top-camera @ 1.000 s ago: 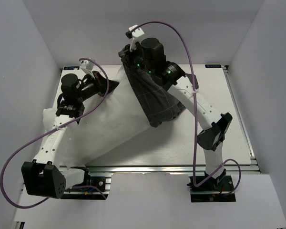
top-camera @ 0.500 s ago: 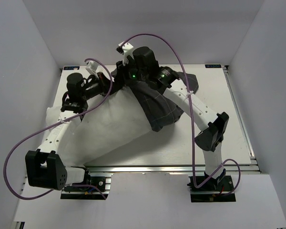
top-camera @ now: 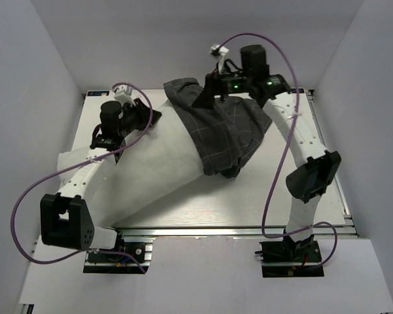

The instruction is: Put the pillow into the pillowcase

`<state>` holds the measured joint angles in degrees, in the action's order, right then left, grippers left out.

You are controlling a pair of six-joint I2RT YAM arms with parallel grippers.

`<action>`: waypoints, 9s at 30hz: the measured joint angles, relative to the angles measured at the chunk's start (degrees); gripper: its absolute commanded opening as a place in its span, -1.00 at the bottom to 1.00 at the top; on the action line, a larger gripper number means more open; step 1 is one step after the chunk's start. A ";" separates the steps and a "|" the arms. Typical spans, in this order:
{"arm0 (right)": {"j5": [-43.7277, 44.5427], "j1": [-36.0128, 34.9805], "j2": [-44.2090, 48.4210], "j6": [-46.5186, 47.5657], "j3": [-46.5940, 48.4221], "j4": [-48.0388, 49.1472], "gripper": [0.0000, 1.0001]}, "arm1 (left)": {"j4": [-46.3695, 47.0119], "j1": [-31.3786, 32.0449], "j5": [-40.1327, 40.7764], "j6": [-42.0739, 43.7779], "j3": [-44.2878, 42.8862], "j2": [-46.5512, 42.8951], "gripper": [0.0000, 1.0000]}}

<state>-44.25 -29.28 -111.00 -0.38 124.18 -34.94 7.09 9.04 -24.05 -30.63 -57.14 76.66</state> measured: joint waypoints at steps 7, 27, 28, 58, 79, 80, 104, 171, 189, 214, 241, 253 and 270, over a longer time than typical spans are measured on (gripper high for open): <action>2.14 3.45 13.14 6.03 -11.15 2.38 0.79 | -6.25 -0.72 13.31 5.14 -8.70 3.74 0.26; 15.85 18.88 33.38 8.81 -49.00 17.59 0.77 | -32.59 34.05 20.68 35.52 -7.23 -7.56 0.37; 15.72 19.54 34.12 8.83 -49.64 17.55 0.77 | -33.42 36.04 22.60 36.48 -5.97 -7.61 0.38; 12.79 21.29 48.43 8.68 -62.23 15.54 0.75 | -31.10 37.03 61.02 38.36 -19.10 22.18 -1.00; 9.86 20.17 48.61 5.18 -66.58 23.37 0.56 | 3.78 4.02 -22.18 -29.42 -19.34 18.56 -1.00; 10.56 19.28 48.28 4.92 -66.58 23.74 0.58 | 7.74 4.04 -23.34 -33.33 -19.34 19.41 -1.00; 31.23 17.40 42.27 19.17 -69.13 38.03 0.76 | 37.11 -0.11 -32.74 -61.86 -12.22 24.61 -1.00; 0.37 14.78 23.85 27.47 -34.34 26.47 0.14 | 39.69 -2.23 -33.62 -63.01 -9.27 25.99 -1.00; 16.65 14.75 17.25 26.45 -34.53 30.75 0.39 | 39.67 -1.42 -33.59 -63.14 -7.67 24.79 -1.00; 18.36 22.43 4.55 25.81 -27.85 23.15 0.02 | 39.50 -0.55 -33.70 -63.12 -5.84 22.88 -1.00; 27.39 22.71 -11.43 33.75 4.81 30.84 -1.00 | 37.99 2.73 -34.40 -62.20 -6.19 23.39 -1.00; 29.05 21.64 -12.17 38.45 1.46 27.89 0.36 | 38.16 3.15 -34.58 -62.49 -6.67 23.93 -1.00; 12.41 28.57 24.87 33.33 -31.19 23.96 0.17 | 44.50 3.02 -34.45 -67.34 -12.24 31.91 -1.00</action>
<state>-31.83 -0.71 -86.13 32.95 92.99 -10.98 51.59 12.05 -58.50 -97.97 -69.38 108.57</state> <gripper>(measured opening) 0.601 0.057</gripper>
